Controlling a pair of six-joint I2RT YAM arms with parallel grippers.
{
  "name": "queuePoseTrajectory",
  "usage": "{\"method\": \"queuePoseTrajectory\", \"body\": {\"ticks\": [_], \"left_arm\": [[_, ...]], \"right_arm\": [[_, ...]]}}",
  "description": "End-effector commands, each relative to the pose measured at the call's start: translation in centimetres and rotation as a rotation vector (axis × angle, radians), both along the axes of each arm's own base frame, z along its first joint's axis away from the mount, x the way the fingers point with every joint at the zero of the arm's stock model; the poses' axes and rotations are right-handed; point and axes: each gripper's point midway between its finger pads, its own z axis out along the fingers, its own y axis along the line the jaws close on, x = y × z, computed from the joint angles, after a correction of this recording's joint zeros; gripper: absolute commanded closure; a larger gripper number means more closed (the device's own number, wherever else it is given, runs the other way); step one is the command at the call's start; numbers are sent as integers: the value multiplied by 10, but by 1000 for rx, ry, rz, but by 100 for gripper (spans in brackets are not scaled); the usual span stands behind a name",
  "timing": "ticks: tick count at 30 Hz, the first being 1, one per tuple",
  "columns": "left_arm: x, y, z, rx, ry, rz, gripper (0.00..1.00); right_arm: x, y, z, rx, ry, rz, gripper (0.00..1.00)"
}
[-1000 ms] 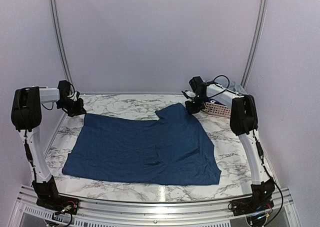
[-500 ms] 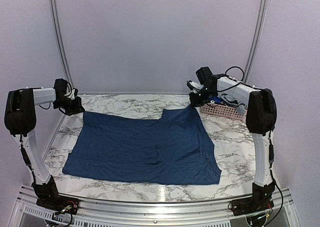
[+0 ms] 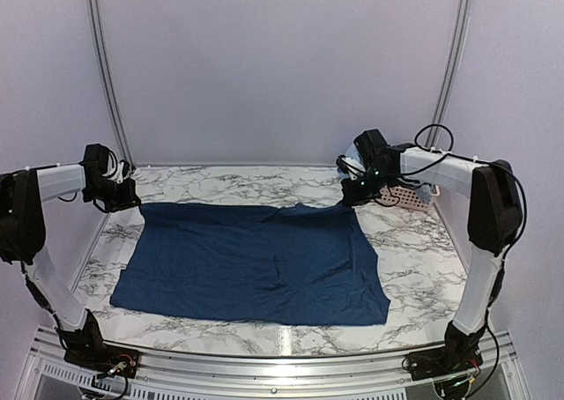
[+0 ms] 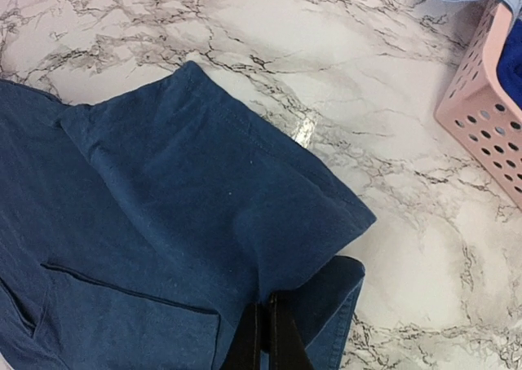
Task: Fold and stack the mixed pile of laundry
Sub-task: Fold the 1/3-folded T-shirt at the center of the board.
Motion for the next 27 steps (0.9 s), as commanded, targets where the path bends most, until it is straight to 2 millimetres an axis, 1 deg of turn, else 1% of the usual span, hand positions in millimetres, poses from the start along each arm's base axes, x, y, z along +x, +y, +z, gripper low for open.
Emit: {"method": "queuePoseTrajectory", "body": {"ticks": [1, 5, 8, 9, 12, 15, 17, 20, 23, 25, 27], "left_arm": [[-18, 6, 3, 60, -2, -3, 100], [-34, 9, -4, 92, 29, -1, 100], [-46, 13, -13, 126, 78, -2, 100], [-50, 15, -14, 138, 90, 1, 100], [-61, 21, -24, 173, 132, 13, 100], [-72, 23, -41, 183, 191, 20, 100], [-82, 23, -56, 179, 250, 21, 100], [-96, 22, -76, 177, 315, 24, 100], [-101, 21, -85, 177, 344, 24, 100], [-99, 21, -84, 177, 341, 29, 100], [-93, 21, -77, 173, 317, 33, 100]], "right_arm": [[-11, 3, 30, 44, -68, -13, 100], [-34, 3, 27, 47, -44, -6, 100], [-53, 1, 18, 50, -15, -7, 100], [-62, 0, 13, 50, 2, -8, 100], [-79, -1, 0, 63, 33, -16, 100], [-92, 4, -16, 70, 71, -3, 100], [-99, 7, -29, 62, 100, 3, 100], [-105, 5, -45, 46, 134, -4, 100], [-109, 3, -56, 32, 167, -10, 100], [-109, 3, -54, 28, 168, -7, 100], [-102, 7, -40, 37, 140, -5, 100]]}}
